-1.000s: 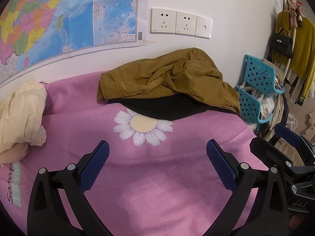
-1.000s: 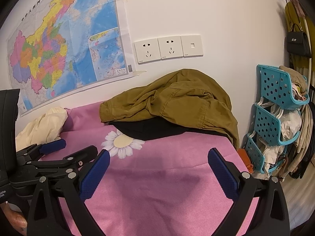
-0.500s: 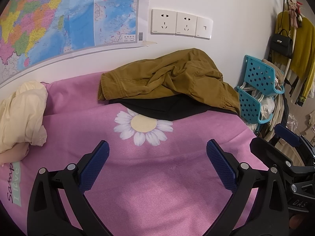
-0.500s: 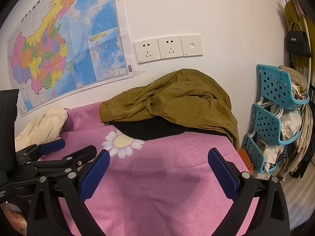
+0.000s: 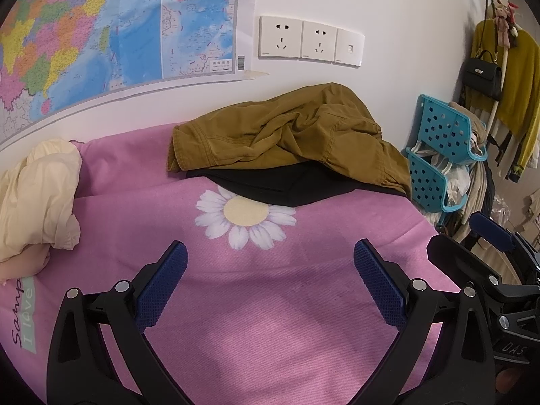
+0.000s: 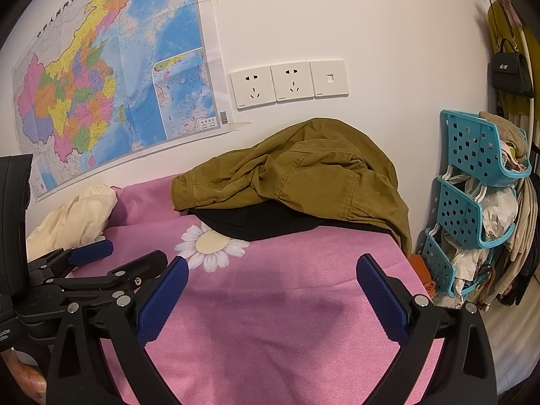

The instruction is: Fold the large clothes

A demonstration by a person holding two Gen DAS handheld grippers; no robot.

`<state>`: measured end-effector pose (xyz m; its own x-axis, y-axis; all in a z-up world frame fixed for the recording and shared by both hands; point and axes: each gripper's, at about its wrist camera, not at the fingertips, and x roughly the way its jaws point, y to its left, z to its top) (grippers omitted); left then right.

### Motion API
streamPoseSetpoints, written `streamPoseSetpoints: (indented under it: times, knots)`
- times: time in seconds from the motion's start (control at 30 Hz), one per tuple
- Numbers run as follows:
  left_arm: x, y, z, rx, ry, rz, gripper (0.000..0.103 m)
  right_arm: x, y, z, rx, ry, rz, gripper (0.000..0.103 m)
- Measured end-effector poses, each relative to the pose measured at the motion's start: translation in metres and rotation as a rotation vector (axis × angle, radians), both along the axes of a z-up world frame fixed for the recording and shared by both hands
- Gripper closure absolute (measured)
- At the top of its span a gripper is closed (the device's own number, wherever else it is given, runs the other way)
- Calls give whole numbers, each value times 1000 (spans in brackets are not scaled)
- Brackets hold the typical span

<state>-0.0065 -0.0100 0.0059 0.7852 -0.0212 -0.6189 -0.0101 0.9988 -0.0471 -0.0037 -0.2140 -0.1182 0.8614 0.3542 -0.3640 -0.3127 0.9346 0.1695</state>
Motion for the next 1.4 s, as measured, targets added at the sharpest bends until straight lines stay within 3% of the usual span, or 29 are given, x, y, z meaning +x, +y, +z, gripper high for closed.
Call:
streamPoseSetpoints:
  times: [0.5,0.8,1.0,1.13,1.4]
  knots:
    - [-1,-2,-1,-2,5,6,6,3,2,0,-5,2,3,6]
    - [18,10,-10,-12,40,22,6,21,10,1,-37,6,39,6]
    - [42,42,-19,4,73,98,6,75,35,10,-159,-12,67,6]
    - [61,65,-25,22,93,140,6,136,61,13,-250,25,104,6]
    - [85,95,-39,31,136,178,6,234,131,4,-499,28,146,6]
